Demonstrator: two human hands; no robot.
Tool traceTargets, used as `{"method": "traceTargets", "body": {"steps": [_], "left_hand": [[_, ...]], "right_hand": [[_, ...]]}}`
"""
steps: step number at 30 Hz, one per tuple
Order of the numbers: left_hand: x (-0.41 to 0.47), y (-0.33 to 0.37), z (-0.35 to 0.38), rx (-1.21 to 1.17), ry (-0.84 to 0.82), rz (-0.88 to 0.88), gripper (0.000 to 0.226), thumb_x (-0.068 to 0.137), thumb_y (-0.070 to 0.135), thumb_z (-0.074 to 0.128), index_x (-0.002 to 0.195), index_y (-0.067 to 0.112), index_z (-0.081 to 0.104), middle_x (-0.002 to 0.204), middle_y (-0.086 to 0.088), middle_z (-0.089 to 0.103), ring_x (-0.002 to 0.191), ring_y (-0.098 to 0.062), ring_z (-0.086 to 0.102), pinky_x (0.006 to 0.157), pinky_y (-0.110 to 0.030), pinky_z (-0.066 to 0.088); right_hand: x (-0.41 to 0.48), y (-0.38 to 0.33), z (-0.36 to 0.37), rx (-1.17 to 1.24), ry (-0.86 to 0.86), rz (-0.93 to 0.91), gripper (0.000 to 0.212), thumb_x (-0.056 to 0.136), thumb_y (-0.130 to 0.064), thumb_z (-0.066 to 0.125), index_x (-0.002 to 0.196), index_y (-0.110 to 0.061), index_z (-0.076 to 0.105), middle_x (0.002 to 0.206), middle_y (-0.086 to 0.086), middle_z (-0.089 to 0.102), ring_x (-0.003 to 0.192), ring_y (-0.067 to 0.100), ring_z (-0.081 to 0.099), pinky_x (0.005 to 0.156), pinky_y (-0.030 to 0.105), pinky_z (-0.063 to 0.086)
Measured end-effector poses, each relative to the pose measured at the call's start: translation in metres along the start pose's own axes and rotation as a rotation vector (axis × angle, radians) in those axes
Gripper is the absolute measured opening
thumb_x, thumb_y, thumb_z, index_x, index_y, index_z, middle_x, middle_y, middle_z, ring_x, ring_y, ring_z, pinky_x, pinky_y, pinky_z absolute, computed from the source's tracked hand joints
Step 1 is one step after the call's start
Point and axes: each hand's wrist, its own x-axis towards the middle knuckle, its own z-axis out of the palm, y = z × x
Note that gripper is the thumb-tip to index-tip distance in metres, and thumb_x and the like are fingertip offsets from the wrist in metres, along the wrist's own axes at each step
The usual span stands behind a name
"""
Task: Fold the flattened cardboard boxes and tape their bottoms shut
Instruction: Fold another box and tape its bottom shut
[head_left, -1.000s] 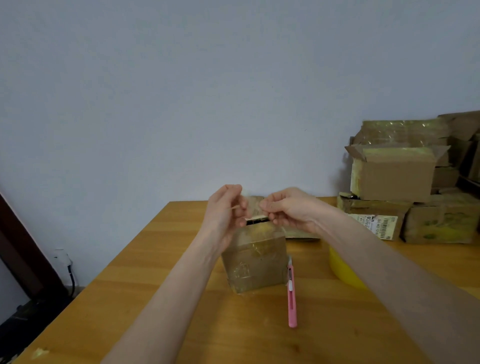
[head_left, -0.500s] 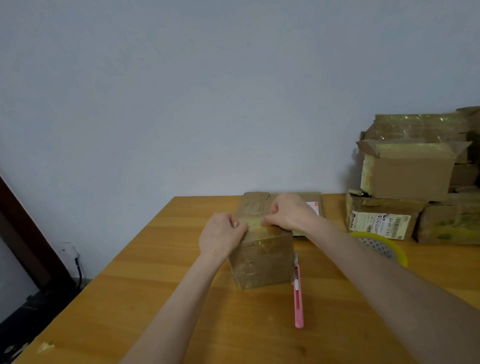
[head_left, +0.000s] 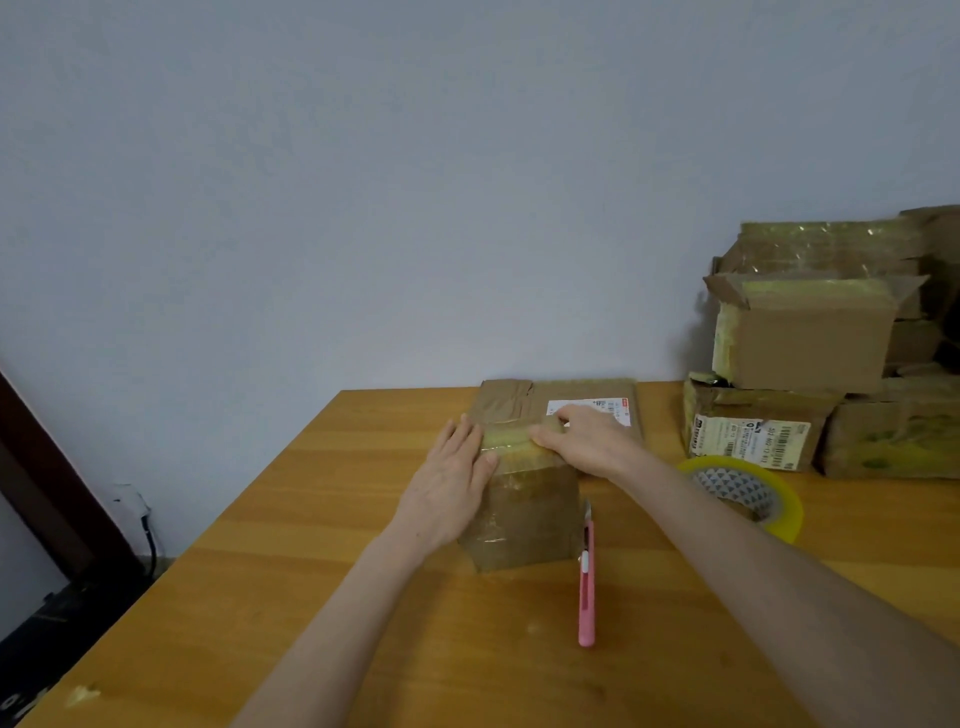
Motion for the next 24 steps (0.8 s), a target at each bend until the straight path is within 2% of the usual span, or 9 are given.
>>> {"method": "traceTargets", "body": {"steps": [3,6,8,10,12,15,19,22,24], "left_hand": [[0.009,-0.004,-0.008,0.023,-0.05,0.022,0.058,0.102,0.041,0.021,0.151,0.011,0.011,0.159,-0.002,0.003,0.146,-0.012,-0.003,0.113,-0.021,-0.003],[0.014,-0.007,-0.015,0.142,-0.125,0.044,0.057,0.101,0.044,0.017,0.151,0.018,0.007,0.159,-0.002,0.0,0.146,-0.014,-0.003,0.116,-0.029,-0.002],[0.016,-0.007,-0.019,0.317,-0.132,0.038,0.054,0.101,0.045,0.013,0.151,0.027,0.004,0.159,-0.003,-0.002,0.147,-0.018,-0.005,0.118,-0.039,0.001],[0.016,0.003,-0.02,0.427,0.037,0.079,0.053,0.101,0.043,0.018,0.151,0.027,0.01,0.16,-0.006,0.001,0.147,-0.022,-0.004,0.118,-0.041,0.003],[0.011,0.03,-0.016,0.377,0.286,0.212,0.05,0.099,0.037,0.029,0.147,0.02,0.032,0.157,-0.008,0.019,0.146,-0.024,0.01,0.118,-0.041,0.013],[0.01,0.079,0.0,0.136,0.451,0.434,0.037,0.096,0.021,0.041,0.129,0.013,0.056,0.141,-0.006,0.048,0.135,-0.021,0.039,0.111,-0.039,0.035],[0.017,0.128,0.03,-0.291,0.112,0.322,0.04,0.1,0.015,0.038,0.14,0.016,0.043,0.143,0.0,0.046,0.131,-0.013,0.04,0.108,-0.025,0.03],[0.034,0.137,0.047,-0.67,-0.146,0.063,0.05,0.102,0.035,0.036,0.148,0.018,0.027,0.153,0.001,0.03,0.14,-0.015,0.028,0.112,-0.029,0.022],[0.042,0.138,0.047,-0.844,-0.248,-0.069,0.062,0.095,0.055,0.037,0.147,0.02,0.033,0.151,0.003,0.033,0.138,-0.017,0.032,0.115,-0.033,0.022]], "right_hand": [[0.0,0.003,0.006,0.079,0.037,-0.004,0.037,0.096,-0.042,0.039,0.109,-0.013,0.059,0.105,0.007,0.062,0.088,0.021,0.058,0.071,0.033,0.049],[-0.005,0.01,0.003,0.18,0.026,-0.006,0.036,0.099,-0.033,0.035,0.082,-0.011,0.058,0.083,0.008,0.061,0.075,0.024,0.059,0.08,0.046,0.054],[-0.014,0.021,-0.007,0.138,0.051,-0.008,0.029,0.098,-0.029,0.042,0.101,-0.012,0.065,0.103,0.009,0.066,0.091,0.025,0.061,0.084,0.041,0.05],[-0.026,0.042,-0.022,0.01,0.175,0.039,0.039,0.092,-0.038,0.054,0.125,-0.018,0.057,0.121,0.001,0.062,0.105,0.018,0.057,0.084,0.033,0.047],[-0.04,0.069,-0.034,-0.125,0.272,0.113,0.056,0.079,-0.052,0.065,0.126,-0.023,0.053,0.119,-0.004,0.061,0.105,0.016,0.056,0.083,0.033,0.048],[-0.061,0.103,-0.038,-0.355,0.11,0.248,0.063,0.068,-0.064,0.069,0.116,-0.025,0.055,0.111,-0.004,0.061,0.1,0.018,0.057,0.076,0.032,0.049],[-0.079,0.132,-0.032,-0.452,0.101,0.134,0.022,0.084,-0.047,0.064,0.098,-0.031,0.065,0.094,-0.006,0.061,0.096,0.017,0.057,0.068,0.028,0.044],[-0.088,0.147,-0.043,-0.024,0.172,0.005,0.034,0.087,-0.026,0.065,0.121,-0.023,0.063,0.118,-0.006,0.062,0.107,0.011,0.056,0.082,0.017,0.046],[-0.099,0.143,-0.05,0.182,0.212,-0.124,0.036,0.086,-0.014,0.065,0.122,-0.019,0.061,0.115,-0.01,0.058,0.104,0.005,0.055,0.077,0.005,0.042]]}}
